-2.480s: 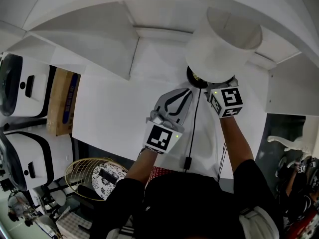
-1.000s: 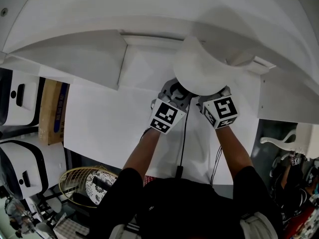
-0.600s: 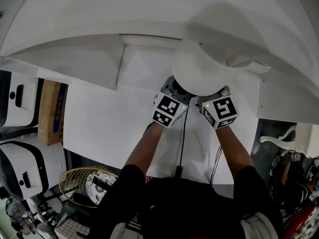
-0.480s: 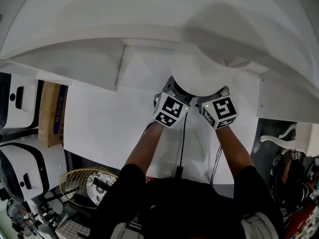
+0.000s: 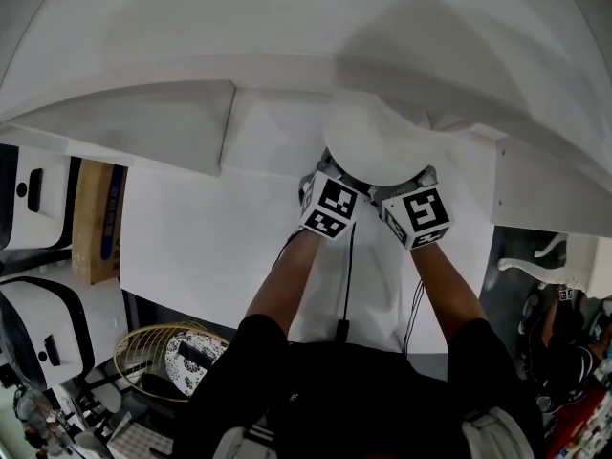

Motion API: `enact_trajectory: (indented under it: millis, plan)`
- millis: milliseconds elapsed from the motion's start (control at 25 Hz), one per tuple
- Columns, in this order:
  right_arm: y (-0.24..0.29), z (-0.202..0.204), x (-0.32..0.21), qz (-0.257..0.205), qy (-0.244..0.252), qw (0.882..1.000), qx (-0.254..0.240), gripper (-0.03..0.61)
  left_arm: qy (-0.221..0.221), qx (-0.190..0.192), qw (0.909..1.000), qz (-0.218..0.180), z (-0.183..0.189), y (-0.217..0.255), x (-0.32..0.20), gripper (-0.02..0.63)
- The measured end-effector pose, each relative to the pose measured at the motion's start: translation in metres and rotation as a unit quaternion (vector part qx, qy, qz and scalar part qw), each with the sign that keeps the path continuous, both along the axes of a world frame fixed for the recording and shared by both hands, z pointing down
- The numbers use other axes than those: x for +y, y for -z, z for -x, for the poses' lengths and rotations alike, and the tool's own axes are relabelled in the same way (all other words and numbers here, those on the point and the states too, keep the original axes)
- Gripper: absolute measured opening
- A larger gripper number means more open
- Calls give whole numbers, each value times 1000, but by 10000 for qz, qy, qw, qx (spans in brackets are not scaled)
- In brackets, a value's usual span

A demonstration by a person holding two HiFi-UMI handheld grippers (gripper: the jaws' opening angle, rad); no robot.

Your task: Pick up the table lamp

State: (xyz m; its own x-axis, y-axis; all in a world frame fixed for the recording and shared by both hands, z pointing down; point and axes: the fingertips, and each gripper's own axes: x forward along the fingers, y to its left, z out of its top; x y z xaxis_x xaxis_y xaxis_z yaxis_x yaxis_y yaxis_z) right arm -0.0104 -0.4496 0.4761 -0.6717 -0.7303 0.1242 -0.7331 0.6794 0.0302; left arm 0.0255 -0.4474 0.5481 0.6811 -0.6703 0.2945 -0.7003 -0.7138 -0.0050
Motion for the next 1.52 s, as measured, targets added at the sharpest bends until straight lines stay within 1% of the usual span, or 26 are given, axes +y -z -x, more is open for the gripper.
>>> enact_trajectory:
  millis: [40, 80, 160, 360, 440, 600, 840, 1080, 1200, 1320, 1520]
  plan:
    - [0, 0, 0, -2, 2, 10000, 2, 83, -4, -147, 9999, -84, -1, -1, -1, 112]
    - [0, 0, 0, -1, 4, 10000, -2, 83, -11, -164, 9998, -111, -2, -1, -1, 112]
    - [0, 0, 0, 4, 8, 10000, -14, 83, -43, -36, 9999, -93, -2, 0, -3, 110]
    - [1, 1, 0, -5, 12, 10000, -41, 83, -53, 56, 9999, -146, -2, 3, -3, 106]
    - [1, 1, 0, 2, 17, 10000, -57, 83, -30, 114, 9999, -112, -1, 4, -3, 104]
    - [0, 1, -1, 61, 42, 9999, -100, 83, -33, 10, 10000, -47, -1, 1, -3, 103]
    - [2, 1, 1, 127, 45, 9996, -244, 81, 27, 142, 9999, -26, -1, 5, -3, 101]
    - [4, 1, 9, 74, 37, 9995, -308, 80, -9, 123, 9999, 11, -1, 6, 3, 101]
    - [4, 4, 13, 142, 76, 9993, -344, 80, 25, 202, 9997, 131, 3, 6, 8, 101]
    - [4, 7, 20, 180, 108, 9992, -342, 80, 1, 180, 9997, 165, 6, 6, 16, 101]
    - [5, 15, 35, 117, 96, 9994, -315, 80, 76, 294, 9992, 262, 12, 7, 31, 101]
